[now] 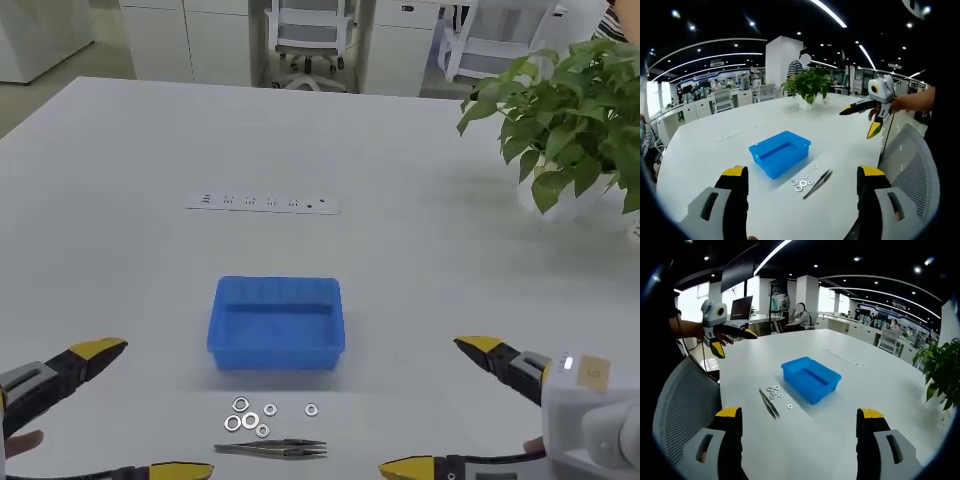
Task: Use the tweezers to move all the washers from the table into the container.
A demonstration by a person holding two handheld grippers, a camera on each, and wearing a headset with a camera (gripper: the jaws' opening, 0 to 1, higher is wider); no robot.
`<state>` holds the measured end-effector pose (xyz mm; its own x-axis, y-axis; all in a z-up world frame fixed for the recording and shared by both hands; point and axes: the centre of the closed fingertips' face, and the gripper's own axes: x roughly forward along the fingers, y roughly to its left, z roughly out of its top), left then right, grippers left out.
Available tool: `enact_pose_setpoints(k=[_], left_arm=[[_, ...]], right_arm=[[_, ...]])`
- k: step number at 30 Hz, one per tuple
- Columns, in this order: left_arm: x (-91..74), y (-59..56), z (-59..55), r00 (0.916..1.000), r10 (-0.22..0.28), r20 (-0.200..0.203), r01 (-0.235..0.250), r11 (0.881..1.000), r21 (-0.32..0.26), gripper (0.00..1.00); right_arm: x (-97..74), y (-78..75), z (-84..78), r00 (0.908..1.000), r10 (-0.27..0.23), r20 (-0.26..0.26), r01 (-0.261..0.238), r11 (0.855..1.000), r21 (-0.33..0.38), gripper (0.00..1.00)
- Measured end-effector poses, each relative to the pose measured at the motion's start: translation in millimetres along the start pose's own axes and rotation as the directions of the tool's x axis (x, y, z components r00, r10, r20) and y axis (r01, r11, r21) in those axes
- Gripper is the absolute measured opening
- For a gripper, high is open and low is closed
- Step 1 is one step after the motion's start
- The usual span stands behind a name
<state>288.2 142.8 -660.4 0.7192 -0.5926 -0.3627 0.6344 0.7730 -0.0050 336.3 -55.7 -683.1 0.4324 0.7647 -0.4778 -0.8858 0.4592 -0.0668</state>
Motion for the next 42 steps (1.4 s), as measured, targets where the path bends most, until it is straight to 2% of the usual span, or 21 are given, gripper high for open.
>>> enact_pose_setpoints(k=[11, 26, 34, 37, 40, 42], left_arm=[[-0.8, 0.8, -1.9, 0.9998, -0.013, -0.012, 0.013, 1.000, 0.009, 0.93], [6.0, 6.1, -5.5, 0.9968, -0.063, -0.049, 0.065, 0.997, 0.034, 0.88], [14.4, 10.2, -8.9, 0.9903, -0.103, -0.093, 0.109, 0.992, 0.064, 0.84], [17.7, 9.7, -10.8, 0.9854, -0.127, -0.113, 0.136, 0.988, 0.073, 0.80], [21.7, 8.0, -14.7, 0.9767, -0.159, -0.144, 0.173, 0.980, 0.093, 0.76], [24.5, 7.2, -16.3, 0.9721, -0.174, -0.157, 0.191, 0.977, 0.100, 0.75]], right_arm=[[-1.9, -6.3, 1.9, 0.9998, 0.014, -0.012, -0.015, 0.999, -0.034, 0.94], [1.7, -13.2, 0.6, 0.9958, 0.077, -0.048, -0.081, 0.994, -0.068, 0.86], [10.4, -11.0, -0.1, 0.9881, 0.132, -0.080, -0.140, 0.985, -0.104, 0.78], [14.3, -10.0, -0.8, 0.9838, 0.154, -0.091, -0.164, 0.980, -0.114, 0.75], [18.7, -5.9, -2.3, 0.9753, 0.192, -0.109, -0.205, 0.971, -0.124, 0.70], [21.7, -5.4, -3.1, 0.9735, 0.197, -0.117, -0.211, 0.969, -0.130, 0.69]])
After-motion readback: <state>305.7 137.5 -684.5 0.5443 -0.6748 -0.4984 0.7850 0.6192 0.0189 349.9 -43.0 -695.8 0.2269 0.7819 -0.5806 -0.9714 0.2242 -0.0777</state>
